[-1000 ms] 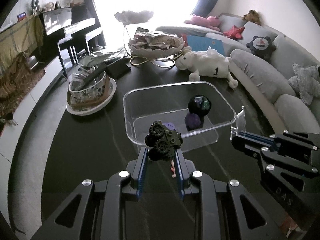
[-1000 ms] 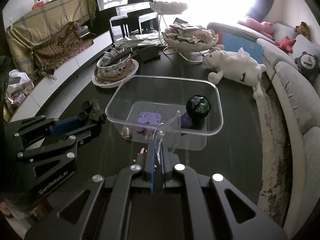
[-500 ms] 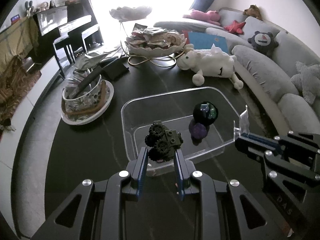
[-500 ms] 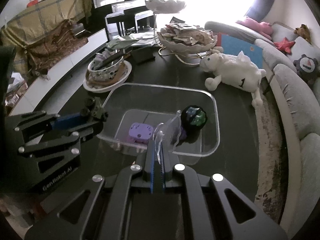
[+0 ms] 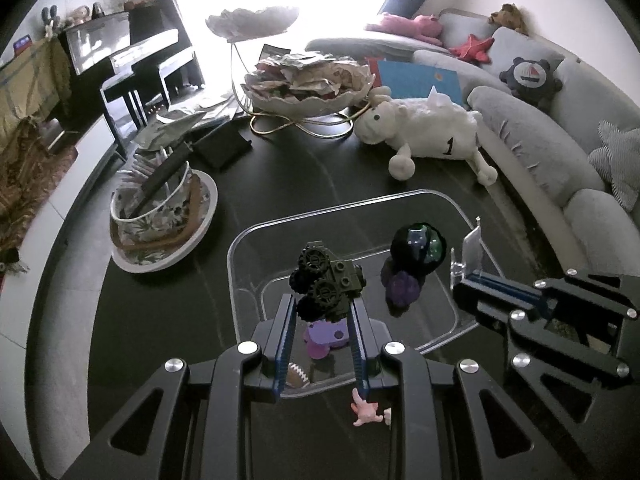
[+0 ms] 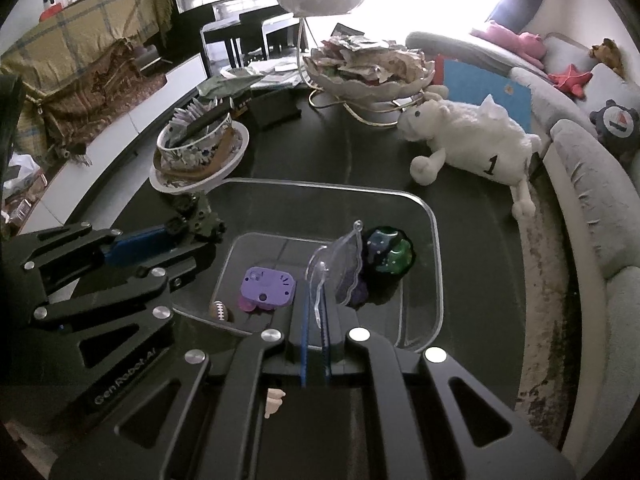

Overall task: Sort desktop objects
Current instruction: 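Open left tool to drop dark figure into bin while right tool drops clear piece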

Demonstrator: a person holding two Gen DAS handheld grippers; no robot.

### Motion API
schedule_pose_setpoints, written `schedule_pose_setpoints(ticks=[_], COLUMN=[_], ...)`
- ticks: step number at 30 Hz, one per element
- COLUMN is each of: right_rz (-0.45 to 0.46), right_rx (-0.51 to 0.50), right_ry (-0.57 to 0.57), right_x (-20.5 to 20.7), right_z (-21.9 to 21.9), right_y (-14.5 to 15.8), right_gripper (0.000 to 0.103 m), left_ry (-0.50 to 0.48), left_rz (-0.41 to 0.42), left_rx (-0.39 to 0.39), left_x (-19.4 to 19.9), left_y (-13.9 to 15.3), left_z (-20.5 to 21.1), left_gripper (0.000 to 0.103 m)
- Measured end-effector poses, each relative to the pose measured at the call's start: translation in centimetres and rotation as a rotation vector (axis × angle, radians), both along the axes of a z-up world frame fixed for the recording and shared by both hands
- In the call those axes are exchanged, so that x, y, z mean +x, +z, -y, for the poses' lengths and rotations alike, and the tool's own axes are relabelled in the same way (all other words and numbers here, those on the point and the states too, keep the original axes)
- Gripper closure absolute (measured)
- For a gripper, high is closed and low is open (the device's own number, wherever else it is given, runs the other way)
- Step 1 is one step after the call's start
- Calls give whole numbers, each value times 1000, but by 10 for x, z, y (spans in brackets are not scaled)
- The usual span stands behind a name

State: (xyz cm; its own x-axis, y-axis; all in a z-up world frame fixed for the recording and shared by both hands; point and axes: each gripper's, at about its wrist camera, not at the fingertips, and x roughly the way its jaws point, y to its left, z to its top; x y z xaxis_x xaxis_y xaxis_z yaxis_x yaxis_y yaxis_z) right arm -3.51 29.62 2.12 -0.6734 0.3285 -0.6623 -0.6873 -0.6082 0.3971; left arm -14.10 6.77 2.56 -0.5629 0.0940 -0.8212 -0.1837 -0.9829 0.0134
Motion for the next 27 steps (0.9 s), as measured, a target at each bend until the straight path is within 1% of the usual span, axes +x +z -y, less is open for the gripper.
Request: schedule_pose_setpoints(ticks=[7, 10, 11, 12, 14, 15, 16, 17, 18, 19, 20, 21, 23, 26, 27], right_rz=[16, 28, 30, 34, 77, 81, 84, 85, 83, 78, 73, 72, 71, 63, 65], right_rx=[-20, -23, -22, -22, -20, -22, -24, -30, -30, -33, -36, -31, -22, -11, -7], right_ry=[0, 6, 2, -3, -43, -51, -58, -70, -71, -70, -69, -68, -65, -61, -62], right_x=[-9, -13, -14, -15, -14, -13, -11, -7, -5, -3, 0, 1, 3, 7, 8], right_z=[-14, -18, -18, -19, -21, -23, -24, -26, -26, -25, -24, -22, -16, -9, -7], right_y=[-11, -14, -15, -16, -20, -21, -23, -25, -26, -28, -29, -29, -30, -30, -29], right_gripper=[99, 99, 99, 95, 85, 77, 72, 63, 59, 58, 54, 50, 46, 41, 38], left_ry=[22, 30, 34, 41, 58, 62, 64, 66, 66, 68, 70, 71, 72, 82, 87], left_rz=[11, 19, 21, 19, 10, 10, 13, 16, 19, 15, 7, -6, -24, -33, -41], left_rx=[-17, 3, 7, 6, -1, -1, 0, 1, 8, 11, 10, 0, -19, -19, -24], left_x=[-16, -21, -22, -23, -25, -25, -26, -26, -26, -25, -23, -21, -16, -9, -6], left_y=[-9, -11, -11, -11, -11, -11, -12, -12, -12, -12, -11, -10, -9, -8, -7], left_z=[-3, -1, 0, 1, 3, 5, 7, 10, 12, 14, 15, 16, 16, 18, 19], left_gripper=[79, 79, 77, 62, 44, 39, 38, 34, 26, 22, 13, 11, 10, 3, 2])
